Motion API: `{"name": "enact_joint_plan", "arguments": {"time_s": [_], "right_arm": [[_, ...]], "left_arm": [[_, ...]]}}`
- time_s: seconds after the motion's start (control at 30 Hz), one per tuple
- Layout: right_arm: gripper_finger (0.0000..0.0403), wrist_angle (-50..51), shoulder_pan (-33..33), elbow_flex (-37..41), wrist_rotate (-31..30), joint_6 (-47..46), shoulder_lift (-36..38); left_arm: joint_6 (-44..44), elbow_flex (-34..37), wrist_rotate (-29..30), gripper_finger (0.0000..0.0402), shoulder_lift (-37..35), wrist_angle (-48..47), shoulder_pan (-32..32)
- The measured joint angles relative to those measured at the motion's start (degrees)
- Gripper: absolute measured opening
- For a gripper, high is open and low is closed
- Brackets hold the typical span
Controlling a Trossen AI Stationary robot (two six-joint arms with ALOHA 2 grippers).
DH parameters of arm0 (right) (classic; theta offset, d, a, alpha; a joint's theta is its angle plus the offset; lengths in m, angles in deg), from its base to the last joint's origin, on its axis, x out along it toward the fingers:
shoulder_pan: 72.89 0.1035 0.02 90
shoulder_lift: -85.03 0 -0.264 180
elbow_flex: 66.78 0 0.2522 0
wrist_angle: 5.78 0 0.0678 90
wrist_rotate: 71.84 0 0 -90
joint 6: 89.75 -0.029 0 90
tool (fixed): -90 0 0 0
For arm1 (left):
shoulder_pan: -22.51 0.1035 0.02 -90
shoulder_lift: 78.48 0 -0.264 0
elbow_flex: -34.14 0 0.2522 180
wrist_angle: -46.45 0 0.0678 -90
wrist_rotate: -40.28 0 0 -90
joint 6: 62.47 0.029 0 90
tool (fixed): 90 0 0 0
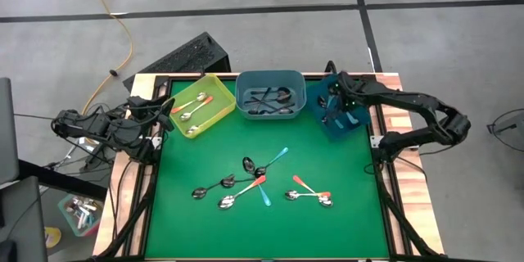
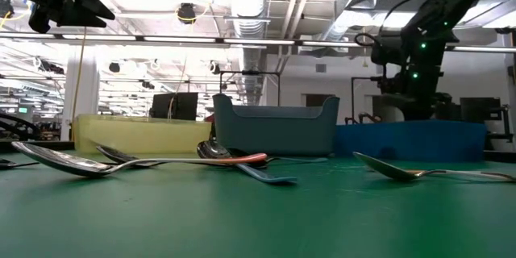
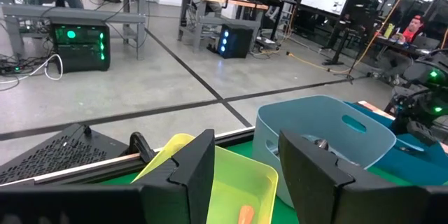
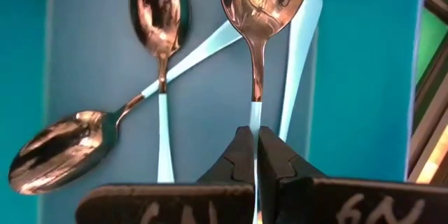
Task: Sort silverware by color (type)
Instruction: Put the blue spoon into the blue bin
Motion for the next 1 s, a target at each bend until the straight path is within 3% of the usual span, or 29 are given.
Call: {"name": "enact_joint_plan", "arguments": {"time_s": [0.43, 1.0], "right_arm": [[0.0011, -4.75, 0.20, 0.00, -0.01, -0.85, -4.34], [0.0060, -5.05, 0.22, -0.08, 0.18, -0.99, -8.28]], "left_arm": [[0.01, 0.00, 0.00, 0.0143, -0.02, 0.00, 0.00], [0.01, 0.00, -0.13, 0.0143, 0.00, 0.00, 0.00]]}}
